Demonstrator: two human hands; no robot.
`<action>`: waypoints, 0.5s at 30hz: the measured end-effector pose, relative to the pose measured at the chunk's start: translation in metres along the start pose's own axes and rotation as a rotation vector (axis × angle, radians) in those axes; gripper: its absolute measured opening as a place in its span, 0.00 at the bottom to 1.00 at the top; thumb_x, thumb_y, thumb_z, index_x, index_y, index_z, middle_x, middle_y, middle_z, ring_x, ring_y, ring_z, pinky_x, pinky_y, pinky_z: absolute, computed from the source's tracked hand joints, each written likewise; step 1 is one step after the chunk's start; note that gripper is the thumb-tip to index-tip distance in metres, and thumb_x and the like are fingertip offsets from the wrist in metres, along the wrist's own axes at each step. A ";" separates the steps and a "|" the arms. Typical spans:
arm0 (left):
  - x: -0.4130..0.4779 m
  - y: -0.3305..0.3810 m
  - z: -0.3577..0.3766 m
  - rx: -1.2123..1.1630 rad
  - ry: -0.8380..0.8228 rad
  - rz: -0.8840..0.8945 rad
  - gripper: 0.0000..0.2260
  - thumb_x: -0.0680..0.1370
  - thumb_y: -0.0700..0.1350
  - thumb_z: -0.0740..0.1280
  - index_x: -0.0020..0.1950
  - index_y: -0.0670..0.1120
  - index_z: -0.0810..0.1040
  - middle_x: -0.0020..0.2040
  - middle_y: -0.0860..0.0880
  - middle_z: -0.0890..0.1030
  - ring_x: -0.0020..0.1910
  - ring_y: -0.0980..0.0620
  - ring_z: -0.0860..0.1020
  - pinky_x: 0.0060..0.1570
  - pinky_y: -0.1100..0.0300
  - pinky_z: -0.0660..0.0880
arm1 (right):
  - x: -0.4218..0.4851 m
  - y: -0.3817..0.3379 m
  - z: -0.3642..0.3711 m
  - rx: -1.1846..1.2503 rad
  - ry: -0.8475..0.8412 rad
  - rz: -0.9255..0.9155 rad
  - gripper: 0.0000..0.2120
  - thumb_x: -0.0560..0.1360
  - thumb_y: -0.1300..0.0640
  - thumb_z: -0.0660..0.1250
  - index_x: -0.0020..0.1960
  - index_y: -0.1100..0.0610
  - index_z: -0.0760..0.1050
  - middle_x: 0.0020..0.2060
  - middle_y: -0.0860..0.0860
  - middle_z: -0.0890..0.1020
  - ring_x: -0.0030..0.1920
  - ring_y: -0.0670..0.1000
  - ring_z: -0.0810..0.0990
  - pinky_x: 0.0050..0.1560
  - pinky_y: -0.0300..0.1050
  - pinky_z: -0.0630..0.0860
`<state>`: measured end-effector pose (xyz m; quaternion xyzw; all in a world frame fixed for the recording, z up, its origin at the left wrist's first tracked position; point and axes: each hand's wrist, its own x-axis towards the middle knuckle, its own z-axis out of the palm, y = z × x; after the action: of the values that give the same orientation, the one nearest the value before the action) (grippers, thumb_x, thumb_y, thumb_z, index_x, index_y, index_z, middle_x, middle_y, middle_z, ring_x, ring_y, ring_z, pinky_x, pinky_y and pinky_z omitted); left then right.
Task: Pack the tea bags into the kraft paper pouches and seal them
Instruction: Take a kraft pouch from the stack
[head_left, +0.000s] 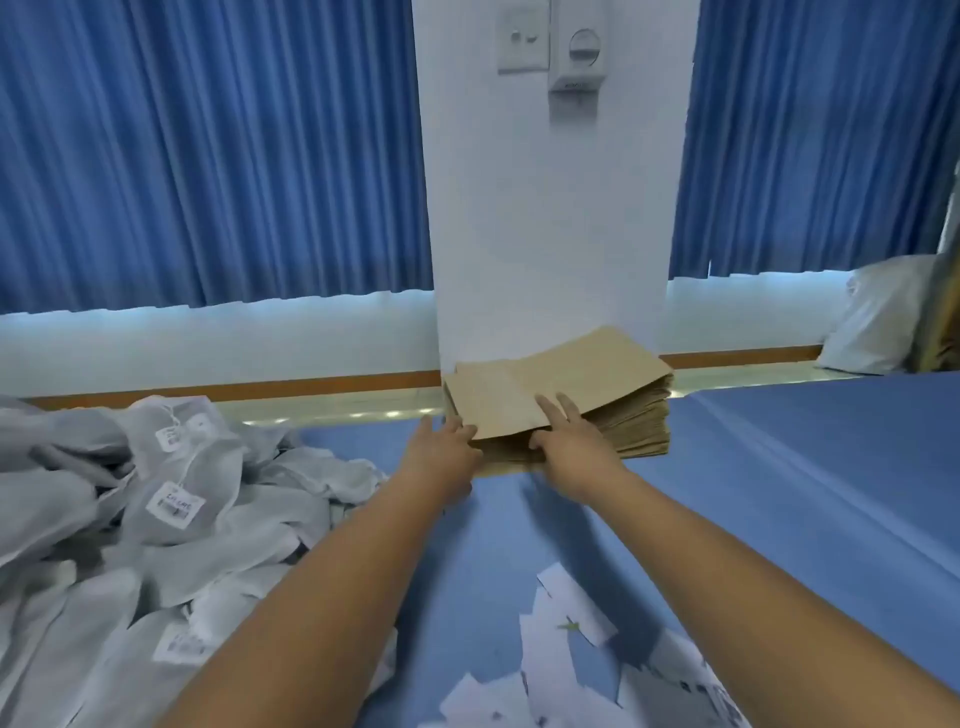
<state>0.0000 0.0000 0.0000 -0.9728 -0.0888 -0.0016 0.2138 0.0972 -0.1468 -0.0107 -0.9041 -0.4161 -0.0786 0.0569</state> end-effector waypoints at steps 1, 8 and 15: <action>0.010 -0.001 0.003 0.041 0.005 0.038 0.19 0.79 0.45 0.60 0.71 0.50 0.69 0.76 0.48 0.58 0.76 0.48 0.53 0.72 0.44 0.52 | 0.010 0.006 0.005 -0.109 0.004 0.006 0.19 0.78 0.61 0.57 0.68 0.53 0.70 0.78 0.51 0.43 0.77 0.54 0.38 0.75 0.54 0.53; 0.058 0.004 0.013 0.192 0.125 0.132 0.17 0.81 0.41 0.56 0.69 0.45 0.70 0.72 0.49 0.67 0.72 0.49 0.63 0.68 0.49 0.61 | 0.041 0.025 0.032 -0.173 0.122 -0.062 0.25 0.77 0.62 0.56 0.74 0.60 0.61 0.76 0.51 0.58 0.76 0.51 0.51 0.73 0.49 0.49; 0.034 0.016 -0.001 -0.048 0.279 -0.011 0.16 0.77 0.34 0.59 0.64 0.43 0.64 0.52 0.45 0.79 0.47 0.42 0.78 0.37 0.53 0.67 | 0.011 0.014 0.030 0.146 0.409 -0.324 0.23 0.71 0.67 0.62 0.65 0.57 0.75 0.62 0.49 0.78 0.62 0.51 0.73 0.64 0.35 0.56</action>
<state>0.0365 -0.0090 -0.0044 -0.9674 -0.0636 -0.1402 0.2009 0.1174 -0.1431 -0.0382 -0.7846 -0.5398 -0.2375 0.1915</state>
